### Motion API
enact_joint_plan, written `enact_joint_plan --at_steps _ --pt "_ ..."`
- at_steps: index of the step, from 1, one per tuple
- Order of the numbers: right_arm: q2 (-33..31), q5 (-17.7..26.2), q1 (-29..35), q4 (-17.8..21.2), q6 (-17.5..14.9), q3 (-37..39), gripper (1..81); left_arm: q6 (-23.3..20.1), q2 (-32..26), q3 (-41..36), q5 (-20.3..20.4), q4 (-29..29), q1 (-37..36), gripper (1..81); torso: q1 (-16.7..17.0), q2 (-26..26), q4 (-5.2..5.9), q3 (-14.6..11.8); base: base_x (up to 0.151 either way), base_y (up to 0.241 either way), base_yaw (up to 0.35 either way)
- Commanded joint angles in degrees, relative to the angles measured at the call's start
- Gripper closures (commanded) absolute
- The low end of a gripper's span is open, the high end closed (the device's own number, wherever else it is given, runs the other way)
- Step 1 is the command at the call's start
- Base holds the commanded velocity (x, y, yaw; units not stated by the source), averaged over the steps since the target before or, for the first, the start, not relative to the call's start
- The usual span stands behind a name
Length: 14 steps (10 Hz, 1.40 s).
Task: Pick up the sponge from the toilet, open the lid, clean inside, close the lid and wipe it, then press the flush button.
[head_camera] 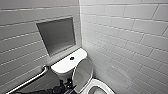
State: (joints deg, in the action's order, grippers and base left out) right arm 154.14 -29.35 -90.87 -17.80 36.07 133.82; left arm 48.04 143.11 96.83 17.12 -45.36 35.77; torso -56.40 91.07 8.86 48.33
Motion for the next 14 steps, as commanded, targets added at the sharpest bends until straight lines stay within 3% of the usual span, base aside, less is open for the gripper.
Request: enact_joint_plan --at_steps 1,4,8,10,11,14 --pt "-1.26 1.67 0.55 -1.19 -0.04 -0.76 81.1 -3.75 -4.13 -1.55 1.61 5.37 -10.41 1.0 0.00 0.00 0.00 0.00 0.000 0.000 0.000" --pt "-1.26 1.67 0.55 -1.19 -0.04 -0.58 81.1 -3.75 -7.57 -1.20 1.69 5.46 -8.74 1.0 0.00 0.00 -0.02 0.00 0.000 0.000 0.000" --pt "-1.70 0.01 -0.41 -1.10 0.05 -0.76 81.1 -3.75 -11.78 -1.29 6.88 9.22 -7.16 1.0 0.00 0.02 -0.06 0.00 0.000 0.000 0.000" --pt "-1.70 -0.18 -0.33 -1.10 0.05 -0.58 81.1 -3.75 -13.54 -2.61 6.70 14.68 -3.03 1.0 0.00 0.02 -0.09 0.00 0.000 0.000 0.000" --pt "-1.70 -0.18 -0.24 -1.19 0.05 -0.58 81.1 -3.66 -13.89 -3.14 6.97 20.80 0.13 1.0 0.00 0.02 -0.11 0.00 0.000 0.000 0.000" --pt "-1.70 -0.18 -0.24 -1.36 -0.12 -1.02 81.1 -3.75 -16.35 -3.48 6.62 31.17 6.11 1.0 0.00 0.02 -0.09 -0.02 0.000 0.000 0.000"
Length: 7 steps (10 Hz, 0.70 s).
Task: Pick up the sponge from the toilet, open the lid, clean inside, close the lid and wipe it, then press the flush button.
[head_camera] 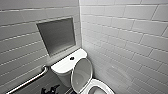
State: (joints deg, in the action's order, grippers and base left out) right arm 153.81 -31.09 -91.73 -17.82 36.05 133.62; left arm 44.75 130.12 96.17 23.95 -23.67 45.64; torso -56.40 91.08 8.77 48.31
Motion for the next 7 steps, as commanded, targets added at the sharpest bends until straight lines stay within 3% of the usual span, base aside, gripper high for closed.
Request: enact_joint_plan --at_steps 1,2,4,5,7 --pt "-1.37 1.55 0.63 -1.34 -0.10 -0.83 81.1 -0.45 -3.64 -3.27 -0.75 15.06 -2.10 1.0 0.00 0.00 0.00 0.00 0.000 0.000 0.000" --pt "-1.29 1.55 0.63 -1.34 -0.10 -0.48 81.1 -0.45 -3.90 -5.19 -2.48 25.59 0.36 1.0 0.00 0.00 0.00 0.00 0.000 0.000 0.000" --pt "-1.37 1.55 0.80 -1.34 -0.10 -0.30 81.1 -0.45 -3.38 -8.62 -9.77 45.93 5.79 1.0 0.00 0.02 0.00 -0.02 0.000 0.000 0.000" --pt "-1.46 1.55 0.80 -1.43 -0.19 -0.13 81.1 -0.45 -2.16 -10.28 -17.17 55.38 8.59 1.0 0.00 0.02 0.00 -0.02 0.000 0.000 0.000" --pt "-1.37 1.64 0.98 -1.60 -0.63 0.75 81.1 -0.54 1.36 -11.54 -30.05 66.01 14.06 1.0 0.00 0.02 0.00 -0.02 0.000 0.000 0.000"
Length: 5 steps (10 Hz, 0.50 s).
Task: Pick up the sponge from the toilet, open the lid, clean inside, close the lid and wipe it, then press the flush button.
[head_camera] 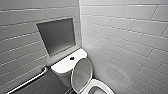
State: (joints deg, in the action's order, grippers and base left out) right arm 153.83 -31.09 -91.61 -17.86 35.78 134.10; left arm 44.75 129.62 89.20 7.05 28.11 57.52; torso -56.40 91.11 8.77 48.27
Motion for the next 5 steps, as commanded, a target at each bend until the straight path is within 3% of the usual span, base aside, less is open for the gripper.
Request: enact_joint_plan --at_steps 1,4,5 --pt "-1.31 1.73 0.76 -2.44 -0.36 0.54 81.1 -0.81 3.63 -4.47 -18.73 15.83 4.23 1.0 0.00 0.00 0.00 0.00 0.000 0.000 0.000" --pt "-0.79 2.70 -0.19 -6.04 -0.36 0.98 81.1 -2.83 7.84 -4.03 -29.62 16.27 8.09 1.0 0.00 0.00 0.00 0.00 0.000 0.000 0.000" --pt "-0.17 2.96 -0.81 -7.00 -0.36 2.29 81.1 -2.92 8.90 -2.81 -29.99 16.36 9.41 1.0 0.00 0.00 0.00 -0.02 0.000 0.000 0.000"
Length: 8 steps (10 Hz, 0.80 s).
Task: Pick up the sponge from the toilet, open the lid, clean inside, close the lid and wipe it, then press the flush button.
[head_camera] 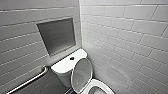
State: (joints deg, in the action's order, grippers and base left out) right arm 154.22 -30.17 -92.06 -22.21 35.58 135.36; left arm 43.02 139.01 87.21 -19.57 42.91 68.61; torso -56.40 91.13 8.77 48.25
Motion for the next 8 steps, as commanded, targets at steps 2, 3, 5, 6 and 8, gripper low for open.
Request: enact_joint_plan --at_steps 2,3,5,6,8 --pt "1.19 2.49 -1.33 -3.36 -0.08 4.17 81.1 -1.27 2.31 3.64 -2.94 1.65 0.34 1.0 0.00 0.00 0.00 0.00 0.000 0.000 0.000" --pt "2.34 2.49 -1.76 -3.54 -0.08 6.20 81.1 -2.15 3.90 6.03 -2.76 1.57 1.39 1.0 3.69 -5.73 0.00 0.00 0.000 0.000 0.000" --pt "5.59 2.49 -2.65 -3.54 0.28 11.93 81.1 -2.77 7.52 11.05 -2.41 1.56 2.89 1.0 4.67 -7.19 0.00 -0.02 0.000 0.000 0.000" --pt "6.82 2.49 -3.00 -3.54 0.36 13.85 81.1 -2.77 9.35 13.58 -2.41 1.56 3.51 1.0 5.88 -9.09 0.00 -3.31 0.000 0.000 0.000" --pt "7.62 2.49 -3.26 -3.80 -0.16 14.65 81.1 -2.85 13.30 19.82 -2.14 1.65 4.83 1.0 8.08 -12.55 0.00 -6.57 0.000 0.000 0.000"
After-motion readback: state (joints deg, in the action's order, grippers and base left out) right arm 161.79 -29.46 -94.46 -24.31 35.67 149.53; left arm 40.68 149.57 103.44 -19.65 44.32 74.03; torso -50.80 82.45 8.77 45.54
